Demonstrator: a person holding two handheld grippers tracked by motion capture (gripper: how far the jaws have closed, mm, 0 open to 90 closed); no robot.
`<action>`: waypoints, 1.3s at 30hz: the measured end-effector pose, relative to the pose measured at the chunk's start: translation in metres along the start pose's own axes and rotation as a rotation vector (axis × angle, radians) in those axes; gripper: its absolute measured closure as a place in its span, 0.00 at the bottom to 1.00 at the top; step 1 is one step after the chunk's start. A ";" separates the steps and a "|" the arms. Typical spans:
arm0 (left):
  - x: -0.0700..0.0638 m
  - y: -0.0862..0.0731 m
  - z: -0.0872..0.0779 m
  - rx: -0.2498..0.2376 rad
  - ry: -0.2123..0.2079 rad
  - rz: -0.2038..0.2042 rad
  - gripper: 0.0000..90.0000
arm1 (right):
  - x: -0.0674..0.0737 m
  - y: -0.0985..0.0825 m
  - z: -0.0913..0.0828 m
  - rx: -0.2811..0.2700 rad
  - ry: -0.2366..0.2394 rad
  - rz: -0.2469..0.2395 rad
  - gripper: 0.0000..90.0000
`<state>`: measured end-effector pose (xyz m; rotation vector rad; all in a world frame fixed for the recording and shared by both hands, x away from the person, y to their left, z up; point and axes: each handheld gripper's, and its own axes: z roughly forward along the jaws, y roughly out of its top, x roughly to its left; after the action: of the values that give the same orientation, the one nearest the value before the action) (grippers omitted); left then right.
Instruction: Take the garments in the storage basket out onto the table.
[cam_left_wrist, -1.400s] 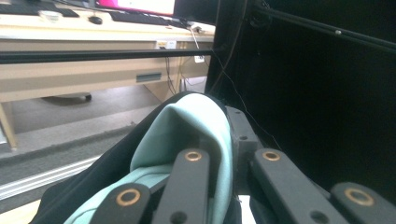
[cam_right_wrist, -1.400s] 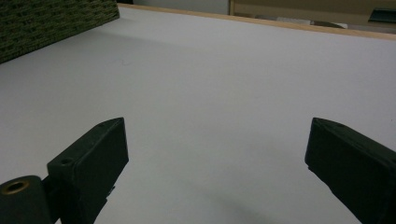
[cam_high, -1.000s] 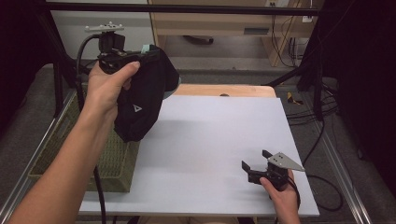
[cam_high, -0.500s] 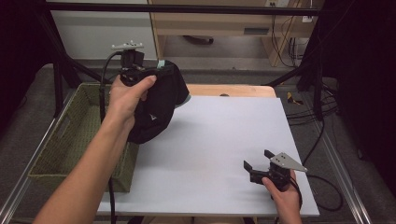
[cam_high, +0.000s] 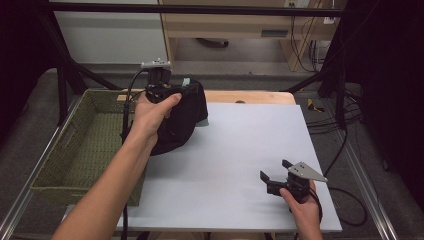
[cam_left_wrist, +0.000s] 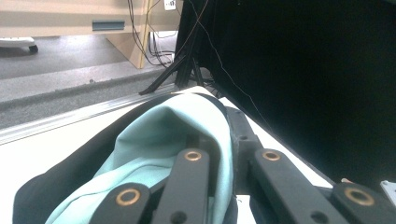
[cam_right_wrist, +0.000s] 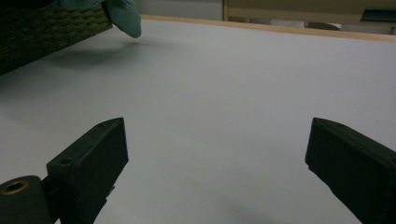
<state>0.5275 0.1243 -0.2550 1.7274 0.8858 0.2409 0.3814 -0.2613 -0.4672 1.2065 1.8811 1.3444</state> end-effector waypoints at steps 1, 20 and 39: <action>0.000 -0.001 0.000 -0.004 -0.001 -0.005 0.97 | 0.001 0.000 0.000 0.000 -0.001 -0.004 0.07; -0.004 -0.016 0.018 0.015 -0.011 -0.006 0.96 | 0.000 0.001 -0.002 -0.005 0.000 0.003 0.06; -0.024 -0.022 0.039 0.038 -0.057 0.000 0.96 | -0.001 0.001 -0.001 -0.005 -0.001 0.002 0.06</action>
<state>0.5229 0.0818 -0.2822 1.7604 0.8536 0.1751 0.3813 -0.2625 -0.4655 1.2065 1.8753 1.3482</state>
